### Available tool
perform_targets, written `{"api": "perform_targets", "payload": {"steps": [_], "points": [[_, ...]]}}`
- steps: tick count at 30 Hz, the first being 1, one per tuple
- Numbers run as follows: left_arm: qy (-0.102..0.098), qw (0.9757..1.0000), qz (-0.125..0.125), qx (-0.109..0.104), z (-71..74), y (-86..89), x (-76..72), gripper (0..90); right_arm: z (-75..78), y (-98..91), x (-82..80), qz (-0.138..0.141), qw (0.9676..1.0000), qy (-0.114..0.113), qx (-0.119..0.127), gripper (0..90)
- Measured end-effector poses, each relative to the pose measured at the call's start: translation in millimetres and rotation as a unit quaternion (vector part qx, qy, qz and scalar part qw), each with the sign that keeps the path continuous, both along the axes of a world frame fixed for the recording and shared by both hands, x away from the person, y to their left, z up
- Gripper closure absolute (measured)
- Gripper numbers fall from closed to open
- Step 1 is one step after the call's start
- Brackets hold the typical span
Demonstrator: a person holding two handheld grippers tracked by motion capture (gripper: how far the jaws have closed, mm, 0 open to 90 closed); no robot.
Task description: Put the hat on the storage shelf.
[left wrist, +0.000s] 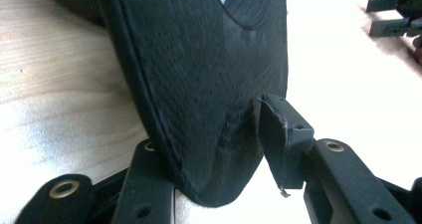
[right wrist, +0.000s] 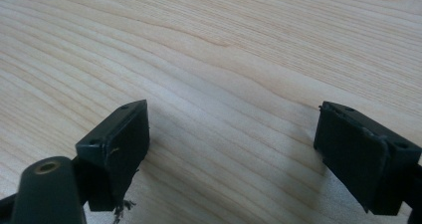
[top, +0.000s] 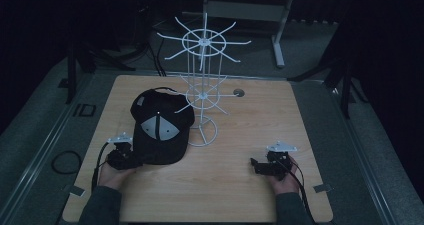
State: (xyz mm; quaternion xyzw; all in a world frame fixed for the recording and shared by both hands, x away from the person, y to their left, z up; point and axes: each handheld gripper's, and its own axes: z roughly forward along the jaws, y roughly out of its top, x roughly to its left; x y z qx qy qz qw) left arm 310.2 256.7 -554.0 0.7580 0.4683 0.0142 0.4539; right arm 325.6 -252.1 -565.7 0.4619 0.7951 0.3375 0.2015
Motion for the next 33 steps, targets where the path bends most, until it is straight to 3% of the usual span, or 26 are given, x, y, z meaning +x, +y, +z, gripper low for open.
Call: {"api": "perform_targets", "payload": {"steps": [7, 10, 14, 20, 33], "points": [[-0.002, 0.9996, -0.017, -0.021, 4.1, -0.1, -0.9, 73.2, 0.0, 0.0, 0.0, 0.0, 1.0, 0.0, 0.0, 13.9], [-0.003, 0.9985, -0.027, -0.048, 7.1, 0.4, -2.5, 78.8, 0.0, 0.0, 0.0, 0.0, 1.0, 0.0, 0.0, 13.9], [0.0, 0.9981, -0.022, -0.057, 8.7, 1.8, -3.0, 81.1, 0.0, 0.0, 0.0, 0.0, 1.0, 0.0, 0.0, 14.0], [-0.006, 0.9973, 0.006, -0.074, 11.2, 9.6, -5.2, 85.6, 0.0, 0.0, 0.0, 0.0, 1.0, 0.0, 0.0, 14.0], [-0.023, 0.9964, 0.061, -0.055, 18.8, 19.4, -10.5, 86.8, 0.0, 0.0, 0.0, 0.0, 1.0, 0.0, 0.0, 13.9]]}}
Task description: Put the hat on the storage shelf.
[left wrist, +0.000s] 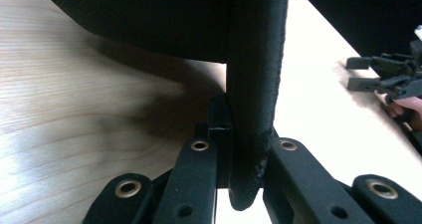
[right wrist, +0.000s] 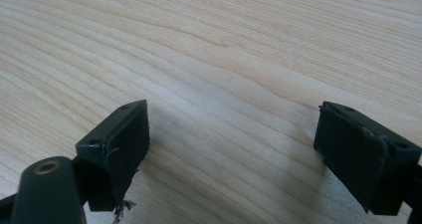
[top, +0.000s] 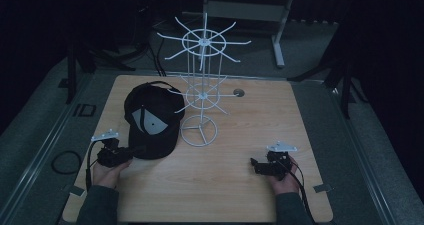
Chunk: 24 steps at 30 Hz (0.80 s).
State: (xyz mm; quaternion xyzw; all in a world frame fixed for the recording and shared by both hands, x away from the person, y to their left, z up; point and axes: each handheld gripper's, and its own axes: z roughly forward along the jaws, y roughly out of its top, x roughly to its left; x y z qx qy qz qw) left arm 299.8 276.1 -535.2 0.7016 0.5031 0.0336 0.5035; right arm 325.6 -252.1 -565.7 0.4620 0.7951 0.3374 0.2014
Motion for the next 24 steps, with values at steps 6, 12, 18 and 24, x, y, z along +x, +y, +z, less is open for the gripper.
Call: {"api": "perform_targets", "payload": {"steps": [6, 12, 18, 24], "points": [[-0.008, 0.9998, 0.018, 0.001, 3.7, 4.4, -2.5, 86.8, 0.0, 0.0, 0.0, 0.0, 1.0, 0.0, 0.0, 13.9], [-0.016, 0.9994, 0.029, -0.001, 7.4, 7.8, -4.4, 86.9, 0.0, 0.0, 0.0, 0.0, 1.0, 0.0, 0.0, 14.0], [-0.029, 0.9987, 0.041, 0.006, 15.1, 12.1, -8.0, 86.8, 0.0, 0.0, 0.0, 0.0, 1.0, 0.0, 0.0, 14.0], [-0.04, 0.9979, 0.05, 0.011, 23.5, 13.9, -10.7, 86.8, 0.0, 0.0, 0.0, 0.0, 1.0, 0.0, 0.0, 13.9]]}}
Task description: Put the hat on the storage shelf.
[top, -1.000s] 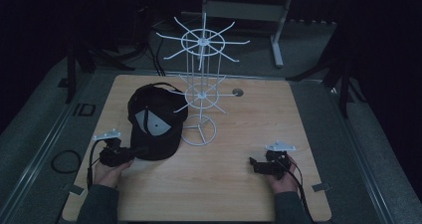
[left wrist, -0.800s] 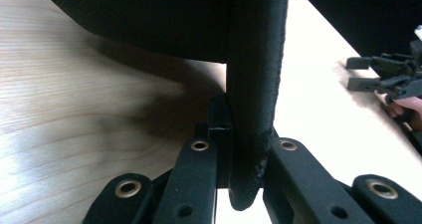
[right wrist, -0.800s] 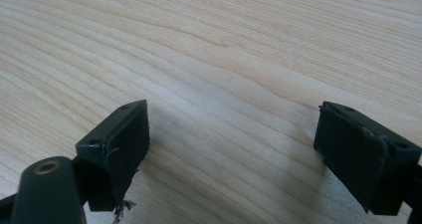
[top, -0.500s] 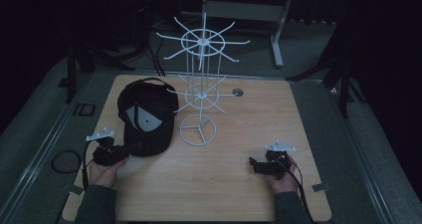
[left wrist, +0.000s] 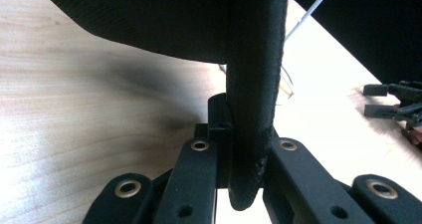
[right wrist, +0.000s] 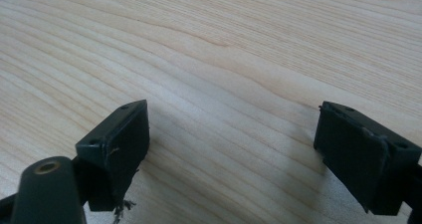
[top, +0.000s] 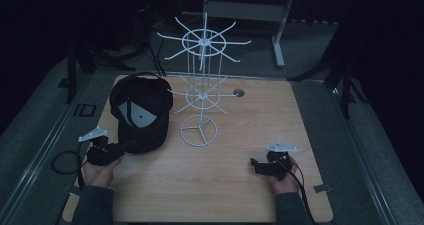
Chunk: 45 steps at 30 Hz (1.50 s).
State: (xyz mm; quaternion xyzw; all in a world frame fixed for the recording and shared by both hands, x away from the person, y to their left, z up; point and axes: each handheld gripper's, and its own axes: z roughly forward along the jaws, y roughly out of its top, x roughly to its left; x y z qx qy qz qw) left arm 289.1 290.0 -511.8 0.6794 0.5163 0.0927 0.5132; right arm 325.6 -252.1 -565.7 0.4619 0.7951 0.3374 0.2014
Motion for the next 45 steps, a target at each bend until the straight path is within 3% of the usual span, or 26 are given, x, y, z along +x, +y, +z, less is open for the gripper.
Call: {"api": "perform_targets", "payload": {"steps": [17, 45], "points": [[-0.029, 0.9994, 0.013, 0.013, 21.1, -2.0, -5.1, 86.8, 0.0, 0.0, 0.0, 0.0, 1.0, 0.0, 0.0, 14.0], [-0.058, 0.9975, 0.032, 0.026, 40.9, -7.9, -10.0, 86.8, 0.0, 0.1, 0.0, -0.001, 1.0, 0.0, 0.001, 13.9]]}}
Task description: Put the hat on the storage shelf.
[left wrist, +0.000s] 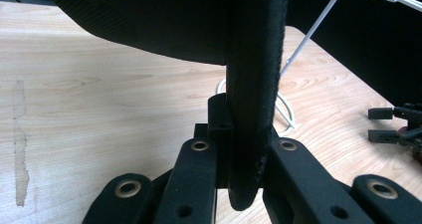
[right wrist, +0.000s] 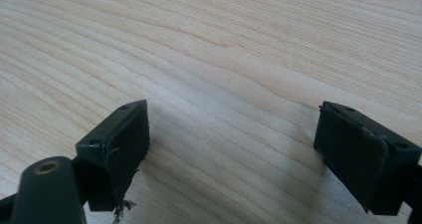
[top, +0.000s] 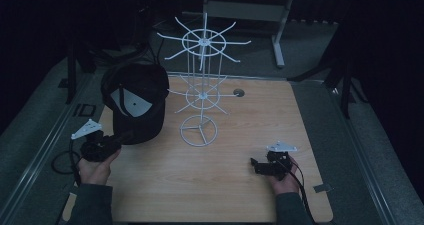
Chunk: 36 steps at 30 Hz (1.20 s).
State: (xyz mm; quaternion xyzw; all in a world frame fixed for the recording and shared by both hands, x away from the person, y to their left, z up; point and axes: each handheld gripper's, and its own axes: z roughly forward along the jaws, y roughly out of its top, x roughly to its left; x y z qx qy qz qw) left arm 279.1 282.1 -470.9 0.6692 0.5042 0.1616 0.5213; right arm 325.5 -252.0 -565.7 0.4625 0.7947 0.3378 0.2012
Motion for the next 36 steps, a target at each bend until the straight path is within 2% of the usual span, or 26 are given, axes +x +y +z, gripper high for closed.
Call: {"api": "perform_targets", "payload": {"steps": [22, 36], "points": [[-0.024, 0.9996, 0.013, 0.007, 17.8, -6.1, -4.3, 86.8, 0.0, -0.1, 0.1, 0.001, 1.0, -0.001, -0.001, 13.9], [-0.043, 0.9986, 0.022, 0.022, 31.2, -11.4, -8.4, 86.8, 0.0, -0.1, 0.2, 0.001, 1.0, -0.001, -0.001, 13.9]]}}
